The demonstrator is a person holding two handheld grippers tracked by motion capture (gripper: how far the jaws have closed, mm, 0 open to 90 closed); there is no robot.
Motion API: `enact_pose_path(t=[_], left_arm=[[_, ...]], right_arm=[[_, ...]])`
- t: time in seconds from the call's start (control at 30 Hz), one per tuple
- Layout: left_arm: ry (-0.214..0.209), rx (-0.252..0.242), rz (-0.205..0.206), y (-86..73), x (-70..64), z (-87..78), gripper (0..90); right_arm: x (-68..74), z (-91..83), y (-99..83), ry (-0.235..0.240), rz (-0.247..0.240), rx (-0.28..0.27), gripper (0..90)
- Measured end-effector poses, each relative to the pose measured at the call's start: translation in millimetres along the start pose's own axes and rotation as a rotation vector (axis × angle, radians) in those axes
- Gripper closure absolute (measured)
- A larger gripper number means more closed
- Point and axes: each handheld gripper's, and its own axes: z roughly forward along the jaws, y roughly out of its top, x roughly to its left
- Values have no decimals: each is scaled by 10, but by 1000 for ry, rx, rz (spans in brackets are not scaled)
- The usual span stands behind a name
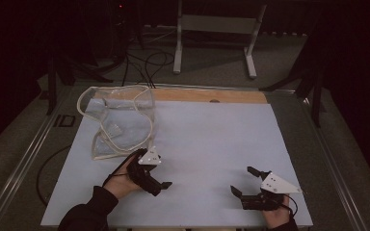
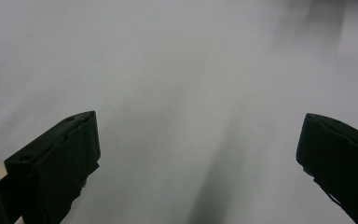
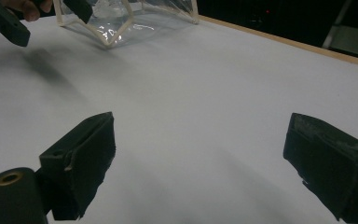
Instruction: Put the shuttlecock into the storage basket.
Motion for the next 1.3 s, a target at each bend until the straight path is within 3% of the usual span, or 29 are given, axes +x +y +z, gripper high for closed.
enact_pose_path(t=[0.2, 0.4, 0.53, 0.87, 1.13, 1.3], left_arm=[[2, -23, -2, -109, 0, -103, 0], [17, -60, -49, -260, 28, -222, 0], [31, -72, -58, -324, 32, -282, 0], [49, -72, -82, -471, 48, -345, 0], [80, -74, -128, -665, 48, -398, 0], [103, -77, -135, -745, 36, -426, 0]], right_arm=[[2, 5, 0, 1, -1, -1, 90], [2, 8, -1, 3, 0, 1, 90], [5, 8, 0, 1, -1, 1, 90], [3, 7, 0, 3, -2, 1, 90], [6, 8, 1, 1, 0, 3, 90], [8, 11, 0, 6, 0, 5, 90]])
